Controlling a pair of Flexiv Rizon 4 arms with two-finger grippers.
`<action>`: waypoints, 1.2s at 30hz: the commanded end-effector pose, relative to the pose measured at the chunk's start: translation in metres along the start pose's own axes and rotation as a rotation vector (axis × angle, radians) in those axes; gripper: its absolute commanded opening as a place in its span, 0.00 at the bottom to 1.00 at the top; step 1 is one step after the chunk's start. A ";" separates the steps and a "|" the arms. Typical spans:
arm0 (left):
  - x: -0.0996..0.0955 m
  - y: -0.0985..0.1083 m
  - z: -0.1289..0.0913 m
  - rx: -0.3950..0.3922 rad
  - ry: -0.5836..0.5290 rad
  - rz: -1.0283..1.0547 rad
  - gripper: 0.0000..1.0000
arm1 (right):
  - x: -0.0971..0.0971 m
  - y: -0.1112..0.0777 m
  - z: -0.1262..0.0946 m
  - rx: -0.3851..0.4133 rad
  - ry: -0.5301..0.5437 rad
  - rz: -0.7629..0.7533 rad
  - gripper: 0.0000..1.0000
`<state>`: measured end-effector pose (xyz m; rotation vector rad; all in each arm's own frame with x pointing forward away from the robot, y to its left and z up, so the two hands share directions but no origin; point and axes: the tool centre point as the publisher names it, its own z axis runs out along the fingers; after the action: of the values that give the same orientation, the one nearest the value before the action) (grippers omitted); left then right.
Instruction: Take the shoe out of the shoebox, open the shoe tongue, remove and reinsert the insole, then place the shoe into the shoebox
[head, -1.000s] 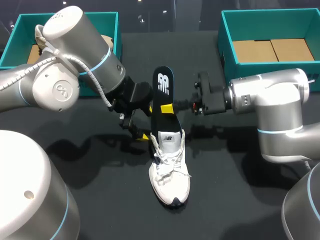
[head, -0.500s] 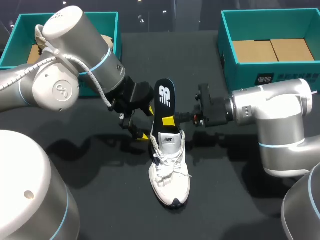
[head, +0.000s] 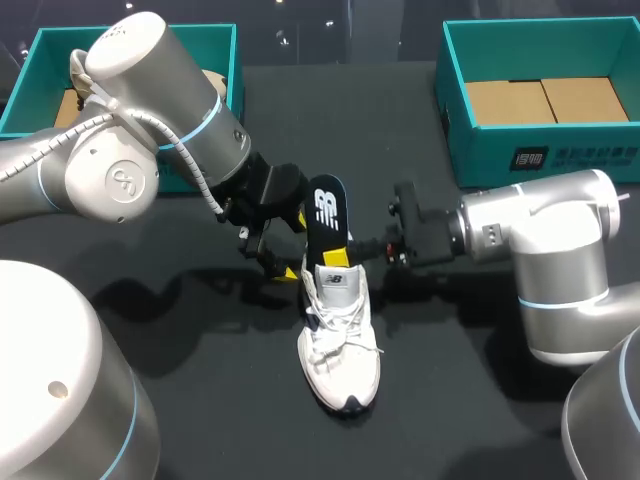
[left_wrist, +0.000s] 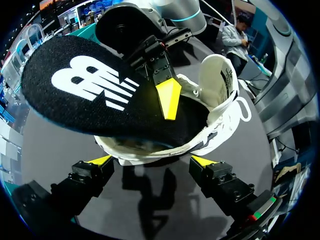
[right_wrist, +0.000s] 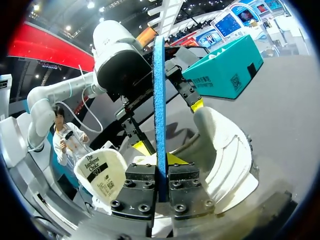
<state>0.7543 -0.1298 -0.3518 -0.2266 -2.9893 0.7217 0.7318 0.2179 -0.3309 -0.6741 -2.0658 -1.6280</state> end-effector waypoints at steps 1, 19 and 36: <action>0.000 0.000 0.001 -0.002 -0.002 0.000 1.00 | 0.004 0.011 -0.001 0.003 -0.005 -0.025 0.14; 0.000 0.000 0.001 -0.002 -0.002 0.000 1.00 | -0.004 0.052 -0.003 0.015 0.009 -0.117 0.24; 0.000 0.000 0.001 -0.002 -0.002 0.000 1.00 | -0.005 0.013 -0.002 0.027 0.040 0.013 0.00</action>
<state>0.7544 -0.1298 -0.3518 -0.2267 -2.9893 0.7217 0.7516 0.2204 -0.3205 -0.6246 -2.0474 -1.5880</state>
